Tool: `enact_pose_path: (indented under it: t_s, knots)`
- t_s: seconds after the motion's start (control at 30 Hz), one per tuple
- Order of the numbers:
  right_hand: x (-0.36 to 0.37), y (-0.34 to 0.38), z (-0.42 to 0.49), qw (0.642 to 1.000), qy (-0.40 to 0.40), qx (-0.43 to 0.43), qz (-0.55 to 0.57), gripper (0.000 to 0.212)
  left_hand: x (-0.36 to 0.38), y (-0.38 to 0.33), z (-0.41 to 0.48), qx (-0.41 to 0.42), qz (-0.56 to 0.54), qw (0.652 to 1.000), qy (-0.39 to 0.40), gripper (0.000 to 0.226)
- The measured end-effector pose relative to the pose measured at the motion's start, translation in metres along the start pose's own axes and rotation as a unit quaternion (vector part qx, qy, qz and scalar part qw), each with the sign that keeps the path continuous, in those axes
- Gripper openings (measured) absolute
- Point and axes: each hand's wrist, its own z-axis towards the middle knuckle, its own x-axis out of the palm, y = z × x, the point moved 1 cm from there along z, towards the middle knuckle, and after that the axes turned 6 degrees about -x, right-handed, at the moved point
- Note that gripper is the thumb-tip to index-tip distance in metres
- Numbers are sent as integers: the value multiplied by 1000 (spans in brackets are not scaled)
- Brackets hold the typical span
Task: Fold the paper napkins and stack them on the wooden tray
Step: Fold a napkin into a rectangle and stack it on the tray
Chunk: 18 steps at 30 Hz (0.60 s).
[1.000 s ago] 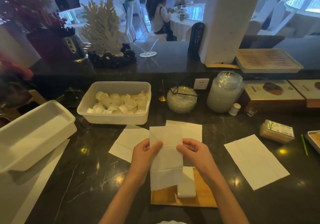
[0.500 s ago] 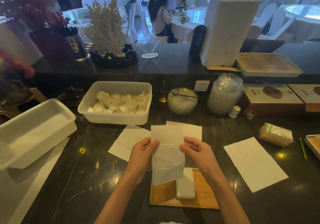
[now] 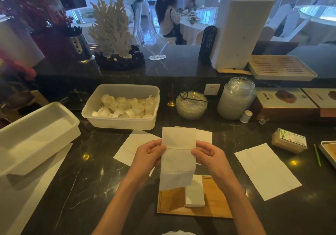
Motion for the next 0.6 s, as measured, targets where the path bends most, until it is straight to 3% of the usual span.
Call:
enact_pose_path:
  t_s: [0.27, 0.6]
  knots:
    - [-3, 0, 3, 999, -7, 19, -26, 20, -1, -3, -2, -30, 28, 998, 44, 20]
    - [-7, 6, 7, 999, 8, -16, -33, 17, -5, -8, 3, 21, 57, 997, 56, 29]
